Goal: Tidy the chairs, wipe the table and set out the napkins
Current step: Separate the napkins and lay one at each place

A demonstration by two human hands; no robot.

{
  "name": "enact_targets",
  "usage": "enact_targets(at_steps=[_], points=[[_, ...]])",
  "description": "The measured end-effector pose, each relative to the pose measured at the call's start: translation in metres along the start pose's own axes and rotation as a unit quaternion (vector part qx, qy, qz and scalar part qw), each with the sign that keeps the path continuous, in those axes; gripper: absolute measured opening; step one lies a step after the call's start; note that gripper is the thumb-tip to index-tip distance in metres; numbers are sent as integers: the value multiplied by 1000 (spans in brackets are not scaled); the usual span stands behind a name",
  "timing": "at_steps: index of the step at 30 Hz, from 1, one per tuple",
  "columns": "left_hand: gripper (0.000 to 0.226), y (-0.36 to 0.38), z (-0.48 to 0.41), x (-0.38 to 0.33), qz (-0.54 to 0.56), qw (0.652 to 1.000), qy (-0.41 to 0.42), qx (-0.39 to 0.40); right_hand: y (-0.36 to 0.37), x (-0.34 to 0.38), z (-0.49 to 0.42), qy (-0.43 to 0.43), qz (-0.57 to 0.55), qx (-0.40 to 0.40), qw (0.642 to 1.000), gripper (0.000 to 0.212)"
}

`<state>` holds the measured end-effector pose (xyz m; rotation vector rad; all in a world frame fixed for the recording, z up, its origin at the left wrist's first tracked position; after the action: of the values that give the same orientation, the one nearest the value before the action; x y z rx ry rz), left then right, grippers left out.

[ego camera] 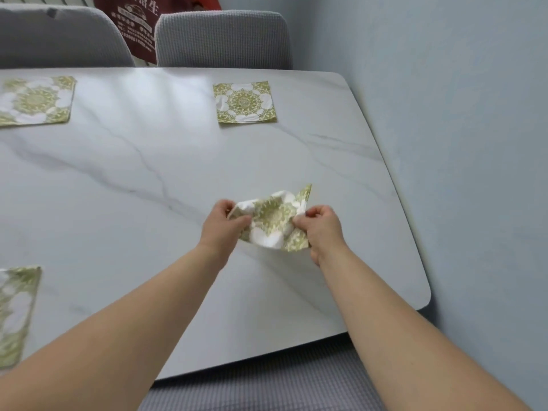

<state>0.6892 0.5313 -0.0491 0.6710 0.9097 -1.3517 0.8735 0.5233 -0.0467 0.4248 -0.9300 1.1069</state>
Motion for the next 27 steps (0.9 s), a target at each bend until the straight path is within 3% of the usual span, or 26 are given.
enact_targets(at_steps=[3,7,10,14,21,27], points=[[43,-17,14,4,-46,997,24,-54,0,-4,-7,12,31,-9,999,32],[80,-30,36,46,-109,993,-34,19,-4,-45,-5,67,146,1,987,31],[93,-33,48,71,-147,987,-55,13,-6,-60,4,63,185,42,980,34],[87,-37,46,82,-194,979,-54,-21,-9,-62,11,12,253,60,966,35],[58,-39,41,87,-283,958,-36,2,-29,-76,13,-13,333,30,942,34],[57,-42,44,91,-327,945,-8,10,-32,-78,17,-24,390,43,919,38]])
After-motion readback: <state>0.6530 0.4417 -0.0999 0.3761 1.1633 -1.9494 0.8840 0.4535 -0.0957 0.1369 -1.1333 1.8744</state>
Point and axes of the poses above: each hand's wrist, its own z-axis away from the middle knuckle, its own y-axis out of the palm, x = y × z, the point moved 1 cm from there along -z, towards the middle knuckle, and after that the axes turned 4 degrees about -x, right-handed, at the moved point
